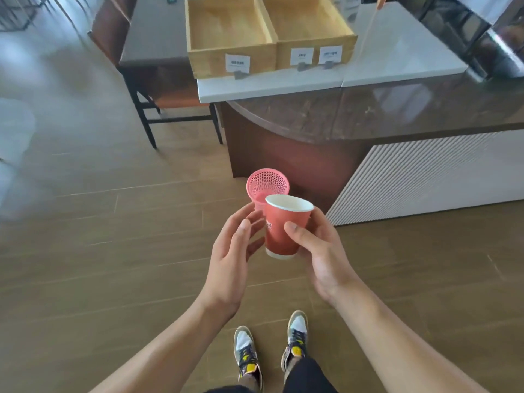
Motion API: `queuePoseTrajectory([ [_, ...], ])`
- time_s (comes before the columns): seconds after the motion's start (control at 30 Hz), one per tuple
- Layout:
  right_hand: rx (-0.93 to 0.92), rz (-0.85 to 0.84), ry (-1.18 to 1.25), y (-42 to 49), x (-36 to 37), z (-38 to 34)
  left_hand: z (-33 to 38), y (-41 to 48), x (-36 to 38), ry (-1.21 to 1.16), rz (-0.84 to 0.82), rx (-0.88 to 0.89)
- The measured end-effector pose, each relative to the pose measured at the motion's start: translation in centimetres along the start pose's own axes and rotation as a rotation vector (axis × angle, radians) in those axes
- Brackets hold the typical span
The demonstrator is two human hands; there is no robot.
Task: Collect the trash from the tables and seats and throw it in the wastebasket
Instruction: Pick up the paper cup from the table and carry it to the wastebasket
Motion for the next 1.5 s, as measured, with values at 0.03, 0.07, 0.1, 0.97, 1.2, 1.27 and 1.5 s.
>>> queuePoseTrajectory([
  [0.03,0.005,0.007,-0.002,1.9,-0.4,0.4,-1.0,1.6,-0.1,0.001,0.015,-0.008],
  [0.07,0.011,0.014,-0.010,3.9,-0.8,1.0,-2.1,3.2,-0.1,0.006,0.031,-0.019],
  [0.1,0.013,0.019,-0.025,5.8,-1.4,1.7,-3.2,4.9,-0.2,0.014,0.047,-0.027],
  [0.97,0.301,0.260,0.073,44.4,-18.6,37.9,-44.9,36.5,-7.4,0.057,0.352,-0.195],
  [1.2,0.385,0.284,0.118,50.8,-19.0,40.5,-48.1,39.5,-8.7,0.087,0.401,-0.282],
  [1.27,0.411,0.296,0.122,53.2,-18.7,39.8,-48.1,40.1,-9.0,0.089,0.410,-0.290],
  [1.5,0.342,0.301,0.014,57.5,-17.7,36.3,-46.3,41.6,-9.9,0.072,0.435,-0.277],
])
Point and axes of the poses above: each hand's wrist, its own y-axis towards the middle knuckle, its own x-axis out of the palm, z = x × y, the point moved 1 cm from there along y, towards the middle knuckle, and after that the axes turned 3 degrees about -z, right-handed, at the moved point
